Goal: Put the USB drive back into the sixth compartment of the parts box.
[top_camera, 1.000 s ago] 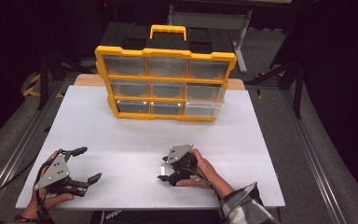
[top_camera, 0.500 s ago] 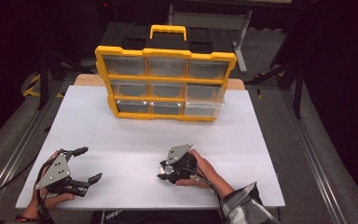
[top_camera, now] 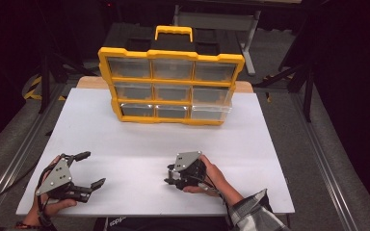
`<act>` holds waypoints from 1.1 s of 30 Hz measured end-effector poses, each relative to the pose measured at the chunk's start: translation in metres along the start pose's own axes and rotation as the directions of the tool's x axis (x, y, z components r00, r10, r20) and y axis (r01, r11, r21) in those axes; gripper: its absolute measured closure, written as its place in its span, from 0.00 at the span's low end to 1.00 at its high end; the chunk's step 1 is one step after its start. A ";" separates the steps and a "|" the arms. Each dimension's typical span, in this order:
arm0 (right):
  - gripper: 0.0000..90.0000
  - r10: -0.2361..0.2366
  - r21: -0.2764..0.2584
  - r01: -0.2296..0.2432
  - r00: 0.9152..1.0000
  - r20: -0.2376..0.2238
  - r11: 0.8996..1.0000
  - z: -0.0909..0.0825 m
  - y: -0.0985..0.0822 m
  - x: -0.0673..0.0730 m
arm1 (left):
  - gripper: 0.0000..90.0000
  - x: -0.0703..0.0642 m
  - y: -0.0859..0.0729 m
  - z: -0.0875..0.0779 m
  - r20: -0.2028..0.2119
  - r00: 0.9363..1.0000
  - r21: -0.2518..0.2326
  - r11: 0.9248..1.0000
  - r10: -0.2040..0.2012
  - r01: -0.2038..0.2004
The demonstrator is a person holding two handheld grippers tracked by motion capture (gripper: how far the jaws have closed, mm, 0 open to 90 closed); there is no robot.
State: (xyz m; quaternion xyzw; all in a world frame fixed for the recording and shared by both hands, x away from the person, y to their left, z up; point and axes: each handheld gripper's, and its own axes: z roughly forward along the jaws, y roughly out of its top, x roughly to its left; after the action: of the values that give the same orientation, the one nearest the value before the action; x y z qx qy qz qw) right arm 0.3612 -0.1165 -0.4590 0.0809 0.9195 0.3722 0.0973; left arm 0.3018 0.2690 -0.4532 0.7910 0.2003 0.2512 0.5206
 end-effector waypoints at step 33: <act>0.60 0.068 -0.279 0.053 0.911 0.407 0.959 -0.125 0.029 -0.023 | 0.07 0.003 -0.002 -0.002 -0.001 1.000 -0.012 1.000 -0.025 0.025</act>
State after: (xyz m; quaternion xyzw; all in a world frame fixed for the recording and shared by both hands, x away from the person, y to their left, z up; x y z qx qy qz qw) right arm 0.3561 -0.1845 -0.3476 0.1465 0.8148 0.4750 0.2984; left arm 0.3034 0.2728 -0.4537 0.7852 0.2090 0.2464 0.5282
